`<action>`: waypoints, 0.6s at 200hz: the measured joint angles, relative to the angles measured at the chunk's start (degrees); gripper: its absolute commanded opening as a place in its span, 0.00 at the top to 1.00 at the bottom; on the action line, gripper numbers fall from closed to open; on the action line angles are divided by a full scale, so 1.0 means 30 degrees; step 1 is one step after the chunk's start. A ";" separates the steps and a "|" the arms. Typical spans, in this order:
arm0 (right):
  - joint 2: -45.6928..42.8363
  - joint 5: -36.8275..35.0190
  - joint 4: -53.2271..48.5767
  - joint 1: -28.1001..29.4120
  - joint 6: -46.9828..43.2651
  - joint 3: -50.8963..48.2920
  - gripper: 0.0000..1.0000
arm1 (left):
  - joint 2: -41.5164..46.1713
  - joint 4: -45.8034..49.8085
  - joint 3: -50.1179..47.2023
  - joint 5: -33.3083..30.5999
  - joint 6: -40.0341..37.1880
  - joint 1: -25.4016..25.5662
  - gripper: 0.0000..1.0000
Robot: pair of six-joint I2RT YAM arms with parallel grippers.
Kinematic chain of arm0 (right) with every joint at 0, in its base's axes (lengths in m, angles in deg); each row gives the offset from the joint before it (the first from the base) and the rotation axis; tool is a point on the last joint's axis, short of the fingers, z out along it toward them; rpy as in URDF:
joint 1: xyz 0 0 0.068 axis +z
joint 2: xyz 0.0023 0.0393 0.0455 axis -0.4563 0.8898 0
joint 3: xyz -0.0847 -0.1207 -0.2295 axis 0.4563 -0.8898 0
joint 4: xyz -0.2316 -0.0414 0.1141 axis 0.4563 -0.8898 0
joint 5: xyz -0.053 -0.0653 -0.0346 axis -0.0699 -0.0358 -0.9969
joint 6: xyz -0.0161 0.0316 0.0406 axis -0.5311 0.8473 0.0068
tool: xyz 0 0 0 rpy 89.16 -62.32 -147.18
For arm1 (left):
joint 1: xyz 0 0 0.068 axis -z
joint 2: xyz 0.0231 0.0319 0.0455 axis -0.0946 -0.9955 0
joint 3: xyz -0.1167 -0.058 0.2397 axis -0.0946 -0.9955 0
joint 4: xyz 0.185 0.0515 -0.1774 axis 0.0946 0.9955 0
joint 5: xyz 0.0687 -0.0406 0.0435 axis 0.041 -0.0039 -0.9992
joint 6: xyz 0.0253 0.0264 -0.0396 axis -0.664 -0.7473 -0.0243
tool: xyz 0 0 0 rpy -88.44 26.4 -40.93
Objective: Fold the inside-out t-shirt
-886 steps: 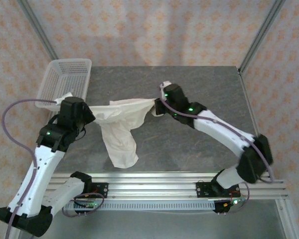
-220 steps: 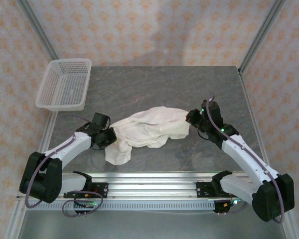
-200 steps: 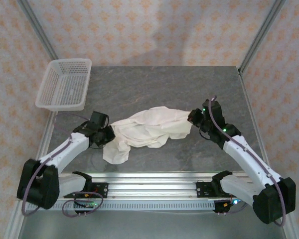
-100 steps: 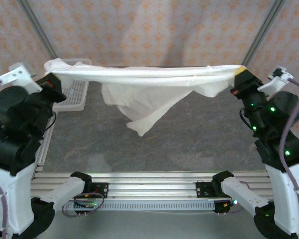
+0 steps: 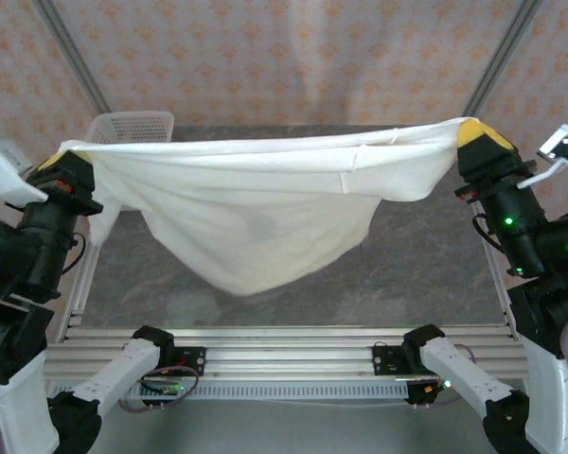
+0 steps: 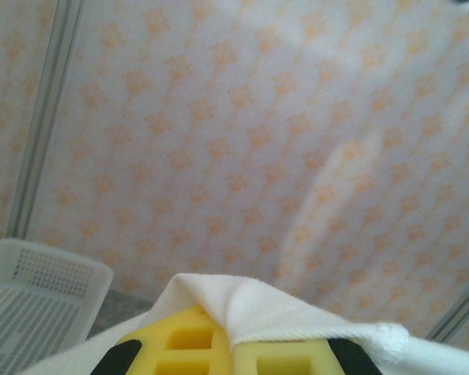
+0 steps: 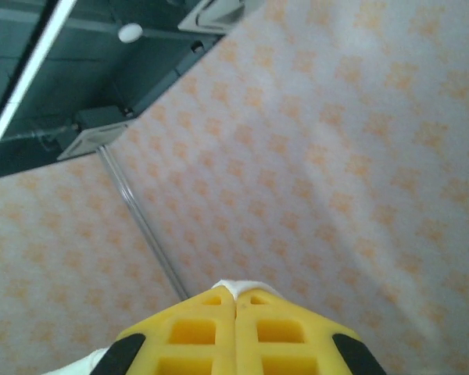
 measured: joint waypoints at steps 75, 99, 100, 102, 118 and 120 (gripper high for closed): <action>0.7395 -0.5479 -0.2856 -0.0583 -0.0197 0.5435 1.00 | -0.6040 -0.1836 0.0488 0.0845 -0.0066 -0.0007 1.00; 1.2080 -0.5705 -0.3796 -0.2055 0.0175 0.6885 1.00 | -0.9734 -0.2120 -0.0117 0.0568 0.0080 -0.0036 1.00; 1.2225 -0.5712 -0.3810 -0.2098 0.0175 0.6929 1.00 | -0.9850 -0.2127 -0.0124 0.0554 0.0095 -0.0036 1.00; 1.2713 -0.5705 -0.3861 -0.2229 0.0240 0.7053 1.00 | -1.0265 -0.2164 -0.0160 0.0525 0.0102 -0.0036 1.00; 1.6232 -0.5479 -0.4299 -0.3147 0.0765 0.7970 1.00 | -1.3253 -0.2412 -0.0044 0.0248 0.0357 -0.0036 0.89; 1.6655 -0.5442 -0.4393 -0.3264 0.0801 0.8131 1.00 | -1.3653 -0.2404 0.0066 0.0219 0.0415 -0.0036 0.85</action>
